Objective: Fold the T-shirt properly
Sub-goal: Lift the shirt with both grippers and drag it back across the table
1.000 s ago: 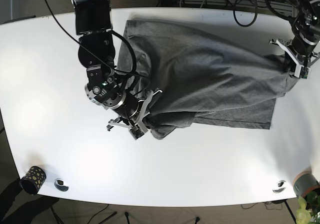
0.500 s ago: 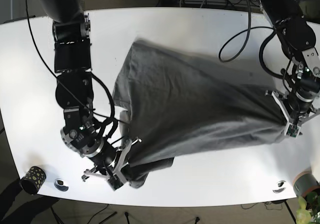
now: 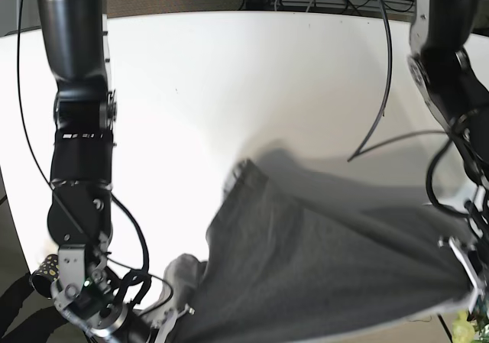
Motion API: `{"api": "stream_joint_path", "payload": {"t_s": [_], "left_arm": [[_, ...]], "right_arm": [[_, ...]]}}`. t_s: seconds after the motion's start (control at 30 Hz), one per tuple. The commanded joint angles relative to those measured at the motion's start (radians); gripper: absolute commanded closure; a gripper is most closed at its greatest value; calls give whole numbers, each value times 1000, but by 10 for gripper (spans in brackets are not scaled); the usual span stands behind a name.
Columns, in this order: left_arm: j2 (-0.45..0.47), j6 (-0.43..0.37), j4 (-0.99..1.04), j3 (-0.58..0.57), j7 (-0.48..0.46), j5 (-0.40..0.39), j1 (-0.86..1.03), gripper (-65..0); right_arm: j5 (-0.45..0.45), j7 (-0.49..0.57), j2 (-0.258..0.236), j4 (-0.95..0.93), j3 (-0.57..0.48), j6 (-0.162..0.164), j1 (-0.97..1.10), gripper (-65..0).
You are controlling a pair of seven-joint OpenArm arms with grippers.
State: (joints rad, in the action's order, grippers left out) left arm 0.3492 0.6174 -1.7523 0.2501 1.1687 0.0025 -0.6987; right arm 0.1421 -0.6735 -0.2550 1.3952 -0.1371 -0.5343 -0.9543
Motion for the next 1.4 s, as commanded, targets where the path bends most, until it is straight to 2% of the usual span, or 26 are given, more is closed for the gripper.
{"api": "stream_joint_path", "payload": {"t_s": [0.0, 0.17, 0.33, 0.47, 0.57, 0.7, 0.87, 1.07, 1.23, 1.37], "left_arm": [[34, -6, 4, -15, -23, 6, -88, -1], [75, -6, 32, -68, -22, 4, -224, -1], [77, -4, -18, -94, -20, 3, -229, -1], [72, -4, -91, -133, -19, 3, -134, -1], [54, -4, -154, -150, -20, 3, -28, 0], [4, -4, -214, -153, -20, 3, 116, 0], [-14, -4, -246, -153, -23, 1, 316, 0], [-71, 0, -246, -119, -28, 1, 511, 0], [-83, 43, -246, -114, -112, 6, 679, 0], [-85, 46, -248, -90, -135, 6, 775, 0]], "right_arm": [[0, 25, -19, 13, 7, 13, -82, 0], [0, -32, -23, 19, 9, 12, -176, 0], [-2, -45, -46, 79, 11, -20, -145, 0], [-2, -48, -63, 131, 17, -22, -35, 0], [-2, -48, -59, 180, 86, -22, 96, 0], [-5, -48, -13, 237, 166, -22, 254, 0], [-3, -47, 43, 293, 256, -22, 464, 0], [-2, -42, 69, 352, 327, -22, 664, 0], [-2, -42, 138, 376, 423, -22, 803, 0], [-2, -42, 178, 387, 482, -23, 889, 0]]}}
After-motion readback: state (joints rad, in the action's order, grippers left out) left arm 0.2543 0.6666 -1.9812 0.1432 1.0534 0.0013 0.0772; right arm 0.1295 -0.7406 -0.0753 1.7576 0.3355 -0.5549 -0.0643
